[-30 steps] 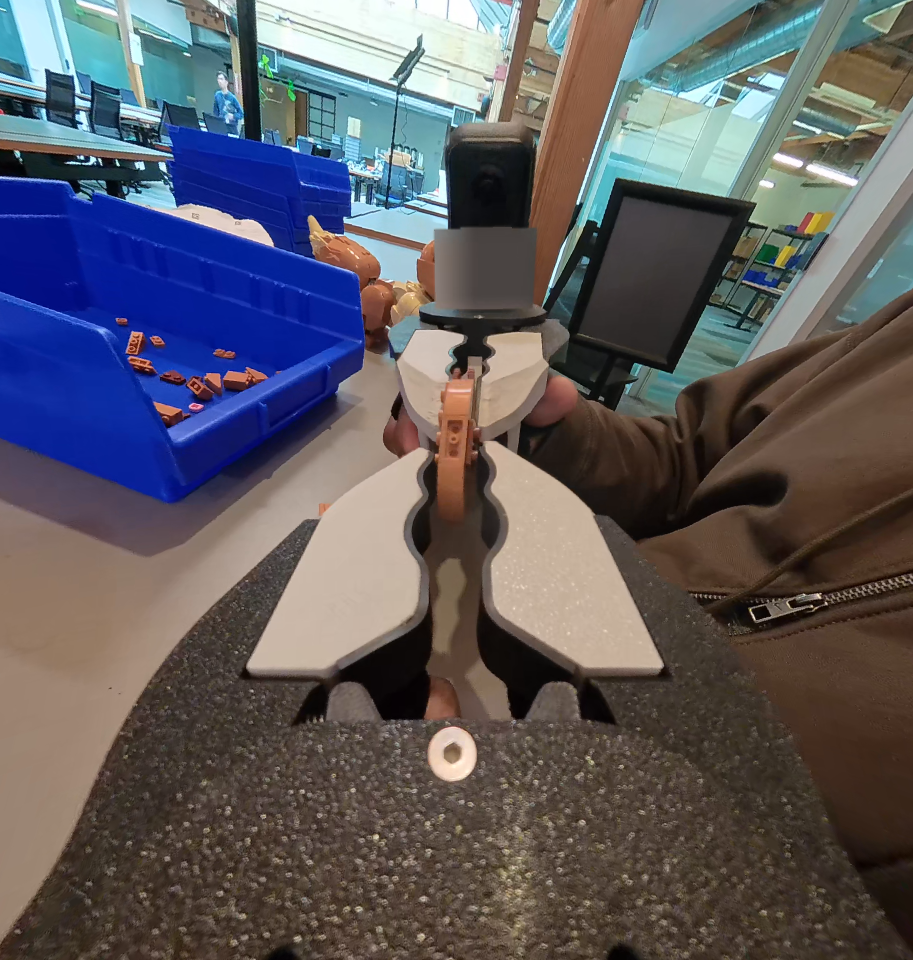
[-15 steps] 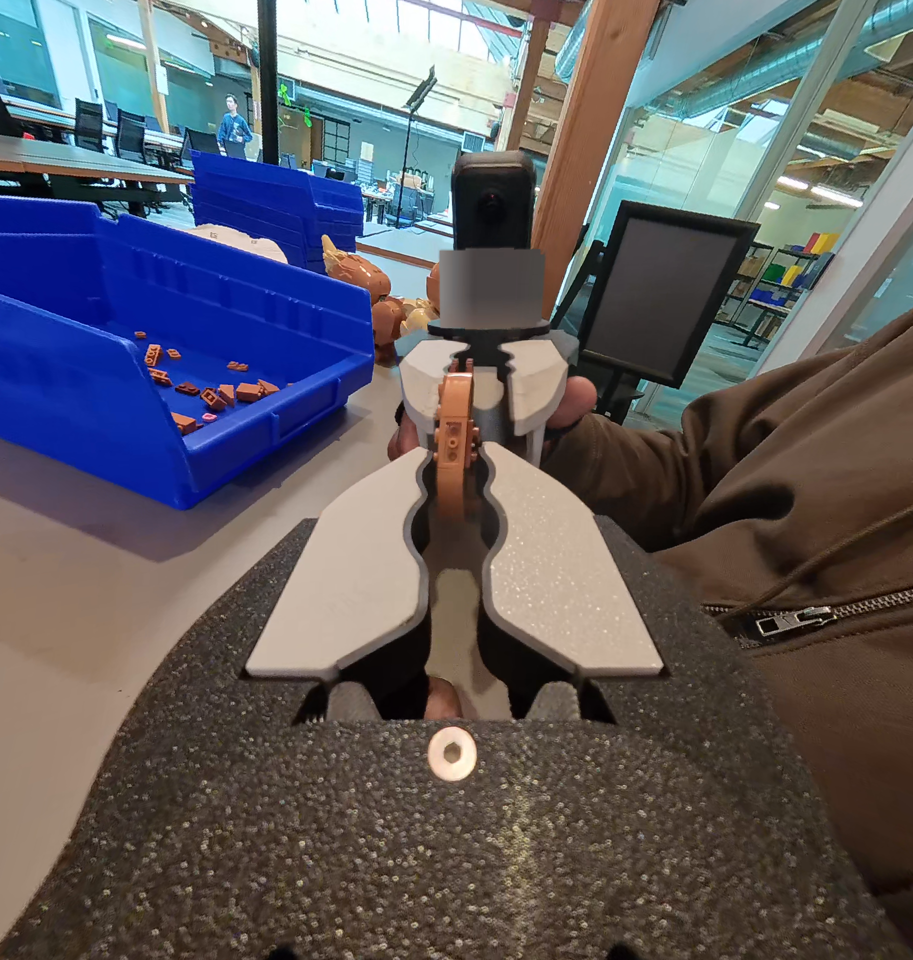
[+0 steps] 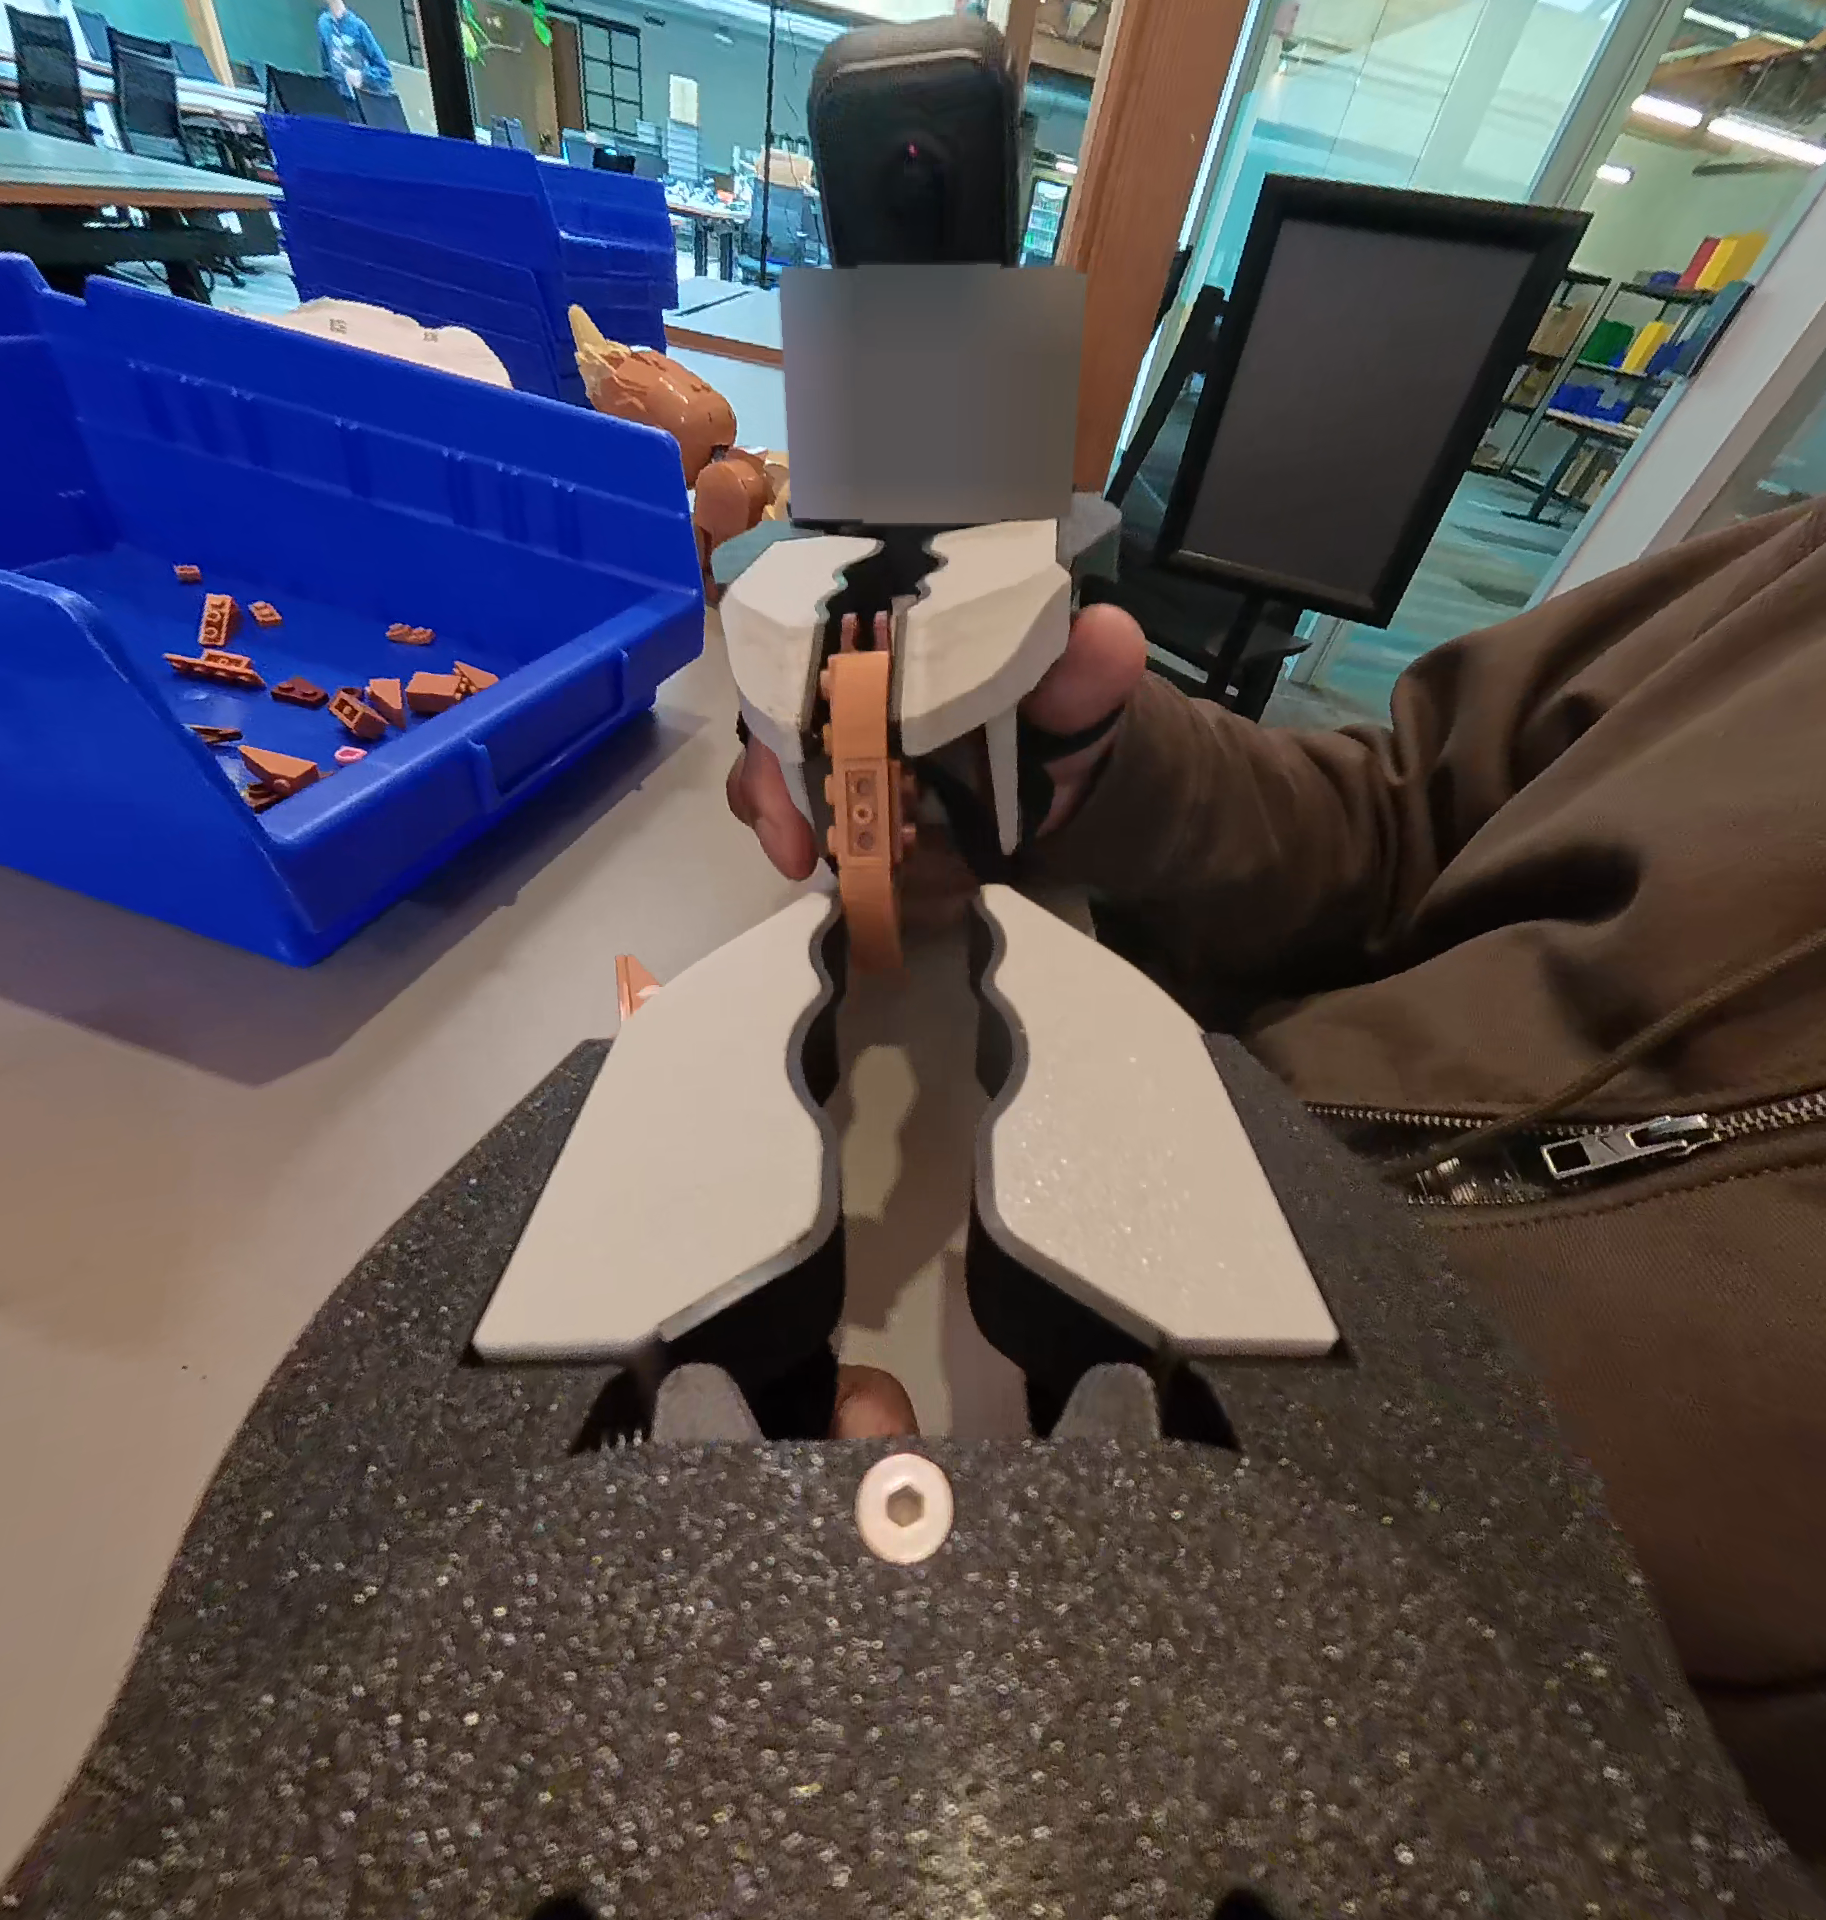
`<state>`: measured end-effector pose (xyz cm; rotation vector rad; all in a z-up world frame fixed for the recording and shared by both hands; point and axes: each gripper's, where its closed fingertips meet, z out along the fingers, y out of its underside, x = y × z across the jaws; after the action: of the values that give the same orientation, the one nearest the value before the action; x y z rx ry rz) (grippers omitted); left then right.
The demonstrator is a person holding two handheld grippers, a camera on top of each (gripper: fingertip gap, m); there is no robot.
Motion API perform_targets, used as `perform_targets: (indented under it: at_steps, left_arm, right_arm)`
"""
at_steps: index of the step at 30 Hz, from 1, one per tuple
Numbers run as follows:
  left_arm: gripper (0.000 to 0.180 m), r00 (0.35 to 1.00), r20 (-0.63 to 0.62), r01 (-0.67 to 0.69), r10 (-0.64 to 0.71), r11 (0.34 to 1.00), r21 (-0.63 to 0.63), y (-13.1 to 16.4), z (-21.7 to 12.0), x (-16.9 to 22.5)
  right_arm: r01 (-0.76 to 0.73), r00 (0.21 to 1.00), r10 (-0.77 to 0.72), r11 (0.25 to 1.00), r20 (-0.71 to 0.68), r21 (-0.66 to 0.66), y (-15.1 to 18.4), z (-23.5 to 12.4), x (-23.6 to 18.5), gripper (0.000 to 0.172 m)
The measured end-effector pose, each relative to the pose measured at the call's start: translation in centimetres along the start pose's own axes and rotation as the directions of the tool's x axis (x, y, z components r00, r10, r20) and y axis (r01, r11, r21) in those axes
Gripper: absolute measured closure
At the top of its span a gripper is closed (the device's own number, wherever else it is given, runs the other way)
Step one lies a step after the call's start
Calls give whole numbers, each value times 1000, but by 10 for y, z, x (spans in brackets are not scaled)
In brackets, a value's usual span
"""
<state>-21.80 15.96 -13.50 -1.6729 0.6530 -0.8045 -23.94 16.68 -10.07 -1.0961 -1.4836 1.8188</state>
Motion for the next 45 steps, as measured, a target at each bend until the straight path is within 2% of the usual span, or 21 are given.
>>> perform_targets:
  at_steps: [5,9,17,31,45]
  left_arm:
    - [159,1000,17,12,-12,1000,10,-1,-2,-4]
    - [171,1000,-1,-3,3,1000,16,-2,-2,-1]
    - [172,999,12,46,-49,987,151,-22,-14,-8]
    - [172,999,-19,41,-39,991,129,-19,-7,-2]
    - [172,996,-38,78,-75,990,113,-17,-10,-3]
  right_arm:
    - [7,1000,-6,1000,19,-27,4,2,-3,161]
    - [9,1000,-9,1000,24,-26,4,2,-4,161]
    - [-5,1000,5,1000,5,29,-3,2,-1,152]
    - [18,1000,-18,999,9,40,-3,6,-5,159]
    - [82,997,-82,996,-9,-30,4,3,-3,163]
